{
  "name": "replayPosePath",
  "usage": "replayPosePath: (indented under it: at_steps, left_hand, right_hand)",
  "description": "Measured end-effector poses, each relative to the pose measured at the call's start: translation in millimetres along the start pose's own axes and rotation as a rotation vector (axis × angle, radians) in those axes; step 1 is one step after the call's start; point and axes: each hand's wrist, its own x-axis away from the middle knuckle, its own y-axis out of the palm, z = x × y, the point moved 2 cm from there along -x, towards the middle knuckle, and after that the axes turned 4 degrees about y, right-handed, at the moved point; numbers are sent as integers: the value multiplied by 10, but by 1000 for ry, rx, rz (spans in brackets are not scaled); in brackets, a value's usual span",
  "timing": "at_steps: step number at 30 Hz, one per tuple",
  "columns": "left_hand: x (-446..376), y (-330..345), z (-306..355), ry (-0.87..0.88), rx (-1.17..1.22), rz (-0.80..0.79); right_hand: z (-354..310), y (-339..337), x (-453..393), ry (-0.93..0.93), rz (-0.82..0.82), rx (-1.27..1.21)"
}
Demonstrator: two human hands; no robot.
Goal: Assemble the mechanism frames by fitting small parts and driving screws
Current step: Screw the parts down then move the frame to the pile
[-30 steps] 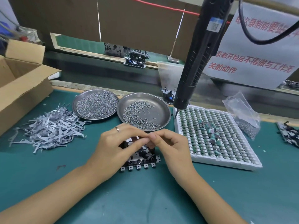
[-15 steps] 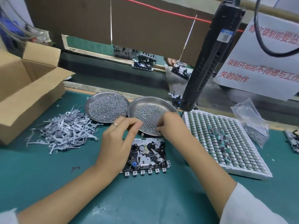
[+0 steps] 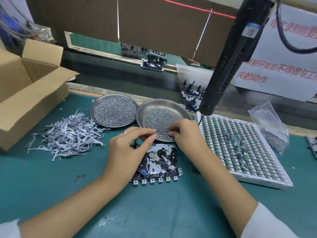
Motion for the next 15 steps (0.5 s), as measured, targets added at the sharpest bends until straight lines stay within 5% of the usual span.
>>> replayPosePath:
  at_steps: [15]
  left_hand:
    - [3, 13, 13, -16, -7, -14]
  right_hand:
    - [39, -85, 165, 37, 172, -484]
